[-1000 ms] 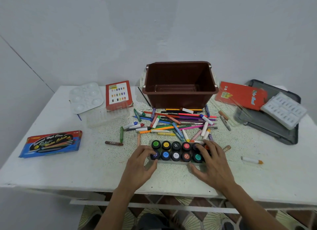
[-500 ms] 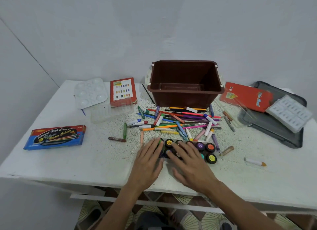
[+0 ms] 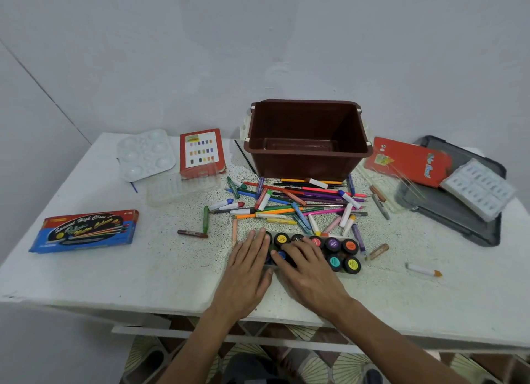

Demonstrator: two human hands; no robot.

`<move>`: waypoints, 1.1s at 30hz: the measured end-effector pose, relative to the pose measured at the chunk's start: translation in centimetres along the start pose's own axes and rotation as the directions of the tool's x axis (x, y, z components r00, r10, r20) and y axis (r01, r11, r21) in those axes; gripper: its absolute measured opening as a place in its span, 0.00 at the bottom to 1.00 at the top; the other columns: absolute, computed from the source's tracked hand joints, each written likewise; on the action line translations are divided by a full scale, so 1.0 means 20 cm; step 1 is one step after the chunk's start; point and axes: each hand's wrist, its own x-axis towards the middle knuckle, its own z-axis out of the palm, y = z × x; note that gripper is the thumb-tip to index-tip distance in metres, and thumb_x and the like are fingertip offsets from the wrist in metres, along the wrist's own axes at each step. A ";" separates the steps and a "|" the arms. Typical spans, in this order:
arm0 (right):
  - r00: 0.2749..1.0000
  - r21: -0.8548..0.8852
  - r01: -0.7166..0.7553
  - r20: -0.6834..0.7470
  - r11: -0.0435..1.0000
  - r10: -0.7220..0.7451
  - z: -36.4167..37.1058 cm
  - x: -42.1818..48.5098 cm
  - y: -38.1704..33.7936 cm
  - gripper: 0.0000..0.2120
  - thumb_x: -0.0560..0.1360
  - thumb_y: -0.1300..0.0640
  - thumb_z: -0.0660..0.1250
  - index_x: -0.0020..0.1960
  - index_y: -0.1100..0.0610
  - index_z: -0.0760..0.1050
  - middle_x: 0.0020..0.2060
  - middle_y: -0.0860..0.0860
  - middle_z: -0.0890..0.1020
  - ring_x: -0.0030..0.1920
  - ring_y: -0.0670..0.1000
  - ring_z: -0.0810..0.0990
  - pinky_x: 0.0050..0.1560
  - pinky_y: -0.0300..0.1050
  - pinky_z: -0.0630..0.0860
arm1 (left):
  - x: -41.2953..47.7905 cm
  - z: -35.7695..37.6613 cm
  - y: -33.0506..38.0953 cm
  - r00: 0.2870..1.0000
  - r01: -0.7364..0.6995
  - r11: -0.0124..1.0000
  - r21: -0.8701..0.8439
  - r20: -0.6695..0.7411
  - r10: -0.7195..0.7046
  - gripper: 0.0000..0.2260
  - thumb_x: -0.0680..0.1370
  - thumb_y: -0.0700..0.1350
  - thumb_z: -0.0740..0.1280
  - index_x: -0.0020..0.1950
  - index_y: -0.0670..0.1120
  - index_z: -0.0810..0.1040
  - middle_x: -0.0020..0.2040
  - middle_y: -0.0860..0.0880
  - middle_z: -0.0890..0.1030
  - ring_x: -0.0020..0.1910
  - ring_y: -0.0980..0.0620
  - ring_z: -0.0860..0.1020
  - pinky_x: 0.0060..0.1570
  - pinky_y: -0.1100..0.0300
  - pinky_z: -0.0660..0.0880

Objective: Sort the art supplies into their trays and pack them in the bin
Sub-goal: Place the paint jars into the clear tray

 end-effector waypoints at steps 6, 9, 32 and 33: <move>0.994 0.036 -0.107 -0.003 0.994 0.107 -0.01 0.03 -0.01 0.14 0.79 0.51 0.61 0.63 0.51 0.76 0.50 0.56 0.78 0.55 0.59 0.75 0.69 0.64 0.66 | 0.00 -0.01 0.00 1.000 0.000 1.000 0.016 0.009 0.000 0.28 0.84 0.54 0.51 0.81 0.43 0.50 0.81 0.48 0.49 0.80 0.50 0.48 0.75 0.48 0.52; 0.987 0.089 -0.160 0.002 0.983 0.161 0.00 0.03 -0.01 0.13 0.79 0.49 0.60 0.62 0.49 0.76 0.48 0.54 0.78 0.55 0.58 0.75 0.69 0.64 0.66 | 0.00 0.00 0.00 1.000 0.000 1.000 0.017 0.020 -0.001 0.28 0.84 0.54 0.49 0.81 0.43 0.50 0.81 0.48 0.49 0.80 0.50 0.48 0.74 0.47 0.54; 0.970 0.249 -0.228 -0.020 0.941 0.240 -0.06 0.08 -0.01 0.10 0.79 0.50 0.62 0.48 0.53 0.80 0.45 0.49 0.75 0.49 0.53 0.72 0.65 0.55 0.67 | 0.00 -0.02 0.02 0.999 0.037 0.994 -0.102 -0.012 -0.039 0.27 0.84 0.56 0.48 0.81 0.45 0.53 0.81 0.49 0.52 0.80 0.53 0.50 0.77 0.52 0.50; 0.968 0.261 -0.232 -0.029 0.937 0.248 -0.06 0.10 0.00 0.10 0.79 0.51 0.62 0.49 0.54 0.79 0.45 0.50 0.75 0.49 0.52 0.72 0.63 0.53 0.68 | 0.01 -0.03 0.02 0.998 0.048 0.991 -0.123 -0.038 -0.053 0.26 0.85 0.55 0.49 0.80 0.44 0.57 0.81 0.49 0.55 0.79 0.54 0.53 0.76 0.52 0.52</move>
